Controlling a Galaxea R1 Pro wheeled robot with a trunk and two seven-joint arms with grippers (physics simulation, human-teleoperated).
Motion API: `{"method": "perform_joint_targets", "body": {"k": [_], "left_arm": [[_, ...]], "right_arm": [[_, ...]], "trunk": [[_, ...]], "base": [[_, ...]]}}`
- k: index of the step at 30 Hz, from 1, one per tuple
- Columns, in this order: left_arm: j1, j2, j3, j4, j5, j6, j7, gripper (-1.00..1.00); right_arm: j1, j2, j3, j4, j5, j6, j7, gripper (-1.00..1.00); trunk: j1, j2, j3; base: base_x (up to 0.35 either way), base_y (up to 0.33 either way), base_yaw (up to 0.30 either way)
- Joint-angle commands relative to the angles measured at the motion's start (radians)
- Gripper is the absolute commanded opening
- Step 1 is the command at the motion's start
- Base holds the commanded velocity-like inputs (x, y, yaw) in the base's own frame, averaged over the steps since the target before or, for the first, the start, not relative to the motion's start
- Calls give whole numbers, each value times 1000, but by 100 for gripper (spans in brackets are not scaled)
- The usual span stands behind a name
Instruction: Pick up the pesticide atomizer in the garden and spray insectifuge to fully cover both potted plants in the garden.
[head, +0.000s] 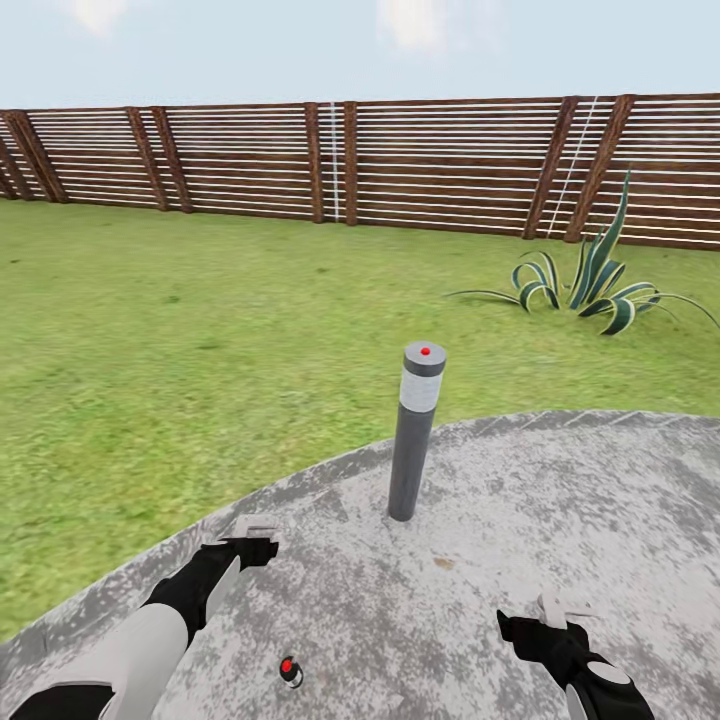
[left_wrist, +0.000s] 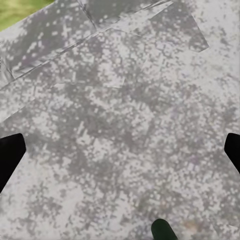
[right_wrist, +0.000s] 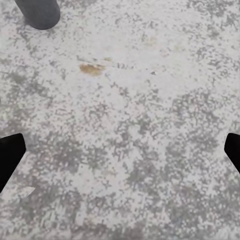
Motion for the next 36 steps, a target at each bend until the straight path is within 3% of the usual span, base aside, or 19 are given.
{"method": "perform_joint_targets", "body": {"k": [1, 8, 36], "left_arm": [[0, 0, 0, -2, 1, 6, 0, 100], [0, 0, -1, -2, 1, 6, 0, 100], [0, 0, -2, -2, 1, 6, 0, 100]], "right_arm": [[0, 0, 0, -1, 0, 5, 0, 100], [0, 0, 0, -1, 0, 5, 0, 100], [0, 0, 0, -1, 0, 5, 0, 100]], "trunk": [[0, 0, -1], [0, 0, -1], [0, 0, -1]], "base": [[0, 32, 0], [0, 72, 0], [0, 272, 0]]}}
